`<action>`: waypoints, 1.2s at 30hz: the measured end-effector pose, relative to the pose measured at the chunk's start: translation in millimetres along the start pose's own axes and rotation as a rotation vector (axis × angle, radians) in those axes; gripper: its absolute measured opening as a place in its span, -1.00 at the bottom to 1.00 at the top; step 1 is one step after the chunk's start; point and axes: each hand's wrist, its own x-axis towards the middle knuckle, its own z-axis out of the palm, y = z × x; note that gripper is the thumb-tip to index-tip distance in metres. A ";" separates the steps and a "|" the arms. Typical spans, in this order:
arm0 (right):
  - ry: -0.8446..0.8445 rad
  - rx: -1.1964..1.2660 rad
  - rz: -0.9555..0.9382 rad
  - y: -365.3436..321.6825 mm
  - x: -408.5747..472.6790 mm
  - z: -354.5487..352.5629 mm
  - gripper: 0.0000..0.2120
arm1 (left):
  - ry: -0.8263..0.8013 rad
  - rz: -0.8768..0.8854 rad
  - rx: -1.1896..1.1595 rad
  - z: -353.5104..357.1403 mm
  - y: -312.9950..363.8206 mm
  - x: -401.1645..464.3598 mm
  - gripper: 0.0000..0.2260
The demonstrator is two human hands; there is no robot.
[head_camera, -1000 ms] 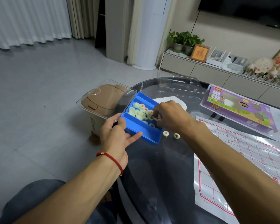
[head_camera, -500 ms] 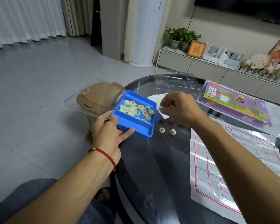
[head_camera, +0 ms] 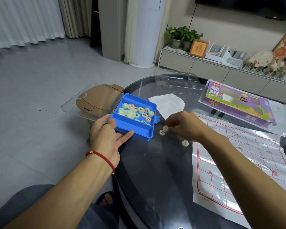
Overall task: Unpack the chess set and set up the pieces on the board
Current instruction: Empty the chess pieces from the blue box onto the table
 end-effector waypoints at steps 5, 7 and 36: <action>0.050 0.047 -0.014 5.3 -3.6 -11.7 -0.72 | -0.001 0.002 0.001 0.5 -0.7 -0.4 -0.80; 0.126 0.105 0.006 6.4 -4.4 -17.3 -0.75 | -0.003 0.003 0.007 0.8 -1.0 -0.8 -0.79; 0.131 -0.173 -0.164 -70.0 28.3 -5.0 -0.66 | -0.051 0.042 0.051 4.7 -7.4 -7.8 -0.80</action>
